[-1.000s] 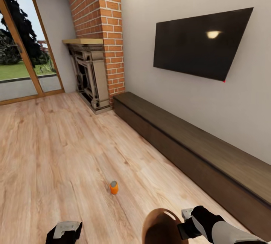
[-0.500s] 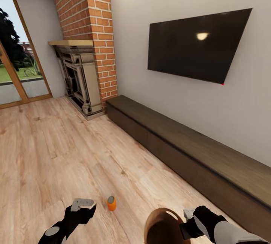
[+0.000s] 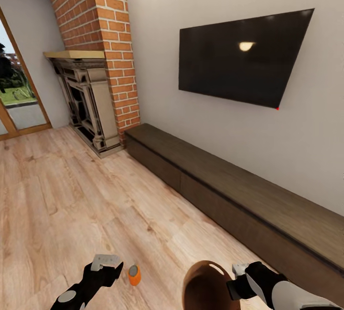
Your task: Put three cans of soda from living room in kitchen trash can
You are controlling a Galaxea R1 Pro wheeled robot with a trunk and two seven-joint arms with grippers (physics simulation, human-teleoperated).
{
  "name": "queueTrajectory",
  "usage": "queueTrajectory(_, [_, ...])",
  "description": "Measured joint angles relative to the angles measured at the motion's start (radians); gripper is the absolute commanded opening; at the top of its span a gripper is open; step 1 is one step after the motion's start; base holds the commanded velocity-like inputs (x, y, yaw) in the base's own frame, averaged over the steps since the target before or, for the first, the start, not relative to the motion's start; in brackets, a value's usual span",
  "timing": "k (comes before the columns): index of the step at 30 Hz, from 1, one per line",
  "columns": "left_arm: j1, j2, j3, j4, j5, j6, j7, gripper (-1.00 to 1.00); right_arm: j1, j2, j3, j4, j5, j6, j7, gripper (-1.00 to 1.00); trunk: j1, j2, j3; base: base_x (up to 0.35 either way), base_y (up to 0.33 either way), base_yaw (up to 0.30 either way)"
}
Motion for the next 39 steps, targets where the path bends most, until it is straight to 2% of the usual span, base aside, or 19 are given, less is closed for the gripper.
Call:
queueTrajectory(3, [0.0,0.0,0.0,0.0,0.0,-0.002,0.0,1.0,0.0,-0.002,-0.006,0.001,-0.006,-0.016,0.038,-1.0,0.0,0.0,0.0,0.171,0.0,-0.008])
queueTrajectory(5, [0.0,0.0,0.0,0.0,0.0,-0.002,0.0,1.0,0.0,-0.001,0.006,0.001,0.005,-0.019,0.046,-1.0,0.0,0.0,0.0,0.165,0.0,-0.003])
queueTrajectory(7, [0.0,0.0,0.0,0.001,0.0,-0.002,0.0,1.0,0.0,-0.001,0.01,0.002,0.009,-0.021,0.048,-1.0,0.0,0.0,0.0,0.167,0.0,-0.006])
queueTrajectory(10, [0.0,0.0,0.0,0.001,-0.001,-0.002,0.0,1.0,0.0,-0.002,-0.007,0.002,-0.001,-0.021,0.05,-1.0,0.0,0.0,-0.001,0.149,0.0,-0.109])
queueTrajectory(20, [0.0,0.0,0.0,0.001,-0.001,-0.003,0.0,1.0,0.0,-0.005,-0.001,0.003,0.002,-0.02,0.051,-1.0,0.0,0.0,-0.004,0.026,0.012,-0.215])
queueTrajectory(28, [-0.001,0.0,0.0,0.003,-0.001,0.0,-0.001,1.0,0.0,-0.005,0.0,0.003,0.003,-0.02,0.051,-1.0,0.0,0.0,-0.006,0.001,0.214,-0.236])
queueTrajectory(34, [-0.001,0.0,0.0,0.057,0.003,0.001,-0.002,1.0,0.0,-0.002,0.002,0.002,-0.001,-0.019,0.051,-1.0,0.0,0.0,-0.006,0.0,0.24,-0.207])
queueTrajectory(39, [0.0,0.0,0.001,0.068,0.004,0.0,-0.002,1.0,0.0,-0.004,-0.003,0.002,0.001,-0.02,0.05,-1.0,0.0,0.0,-0.007,-0.157,0.051,-0.136])
